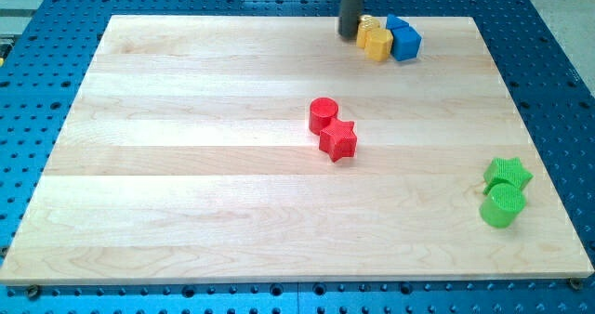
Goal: Move the yellow blocks into the blue blocks
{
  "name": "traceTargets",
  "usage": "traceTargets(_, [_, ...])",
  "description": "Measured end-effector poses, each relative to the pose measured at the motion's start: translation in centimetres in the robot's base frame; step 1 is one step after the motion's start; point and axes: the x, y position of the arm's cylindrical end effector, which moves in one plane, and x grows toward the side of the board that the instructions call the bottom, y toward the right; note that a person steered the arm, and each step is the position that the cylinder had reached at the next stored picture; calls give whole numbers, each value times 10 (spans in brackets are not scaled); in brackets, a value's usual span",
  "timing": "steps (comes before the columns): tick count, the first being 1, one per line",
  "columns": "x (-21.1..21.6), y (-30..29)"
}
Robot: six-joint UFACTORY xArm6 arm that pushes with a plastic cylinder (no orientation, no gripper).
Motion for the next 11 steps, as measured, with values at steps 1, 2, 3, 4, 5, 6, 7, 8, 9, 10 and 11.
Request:
traceTargets(1, [-5,3])
traceTargets(2, [-33,17])
traceTargets(3, [-33,51])
traceTargets(4, [-15,63])
traceTargets(5, [-3,63])
traceTargets(6, [-32,61])
traceTargets(7, [-29,41])
traceTargets(8, [-12,41])
traceTargets(9, [3,41])
traceTargets(10, [-22,26])
traceTargets(11, [-17,-41])
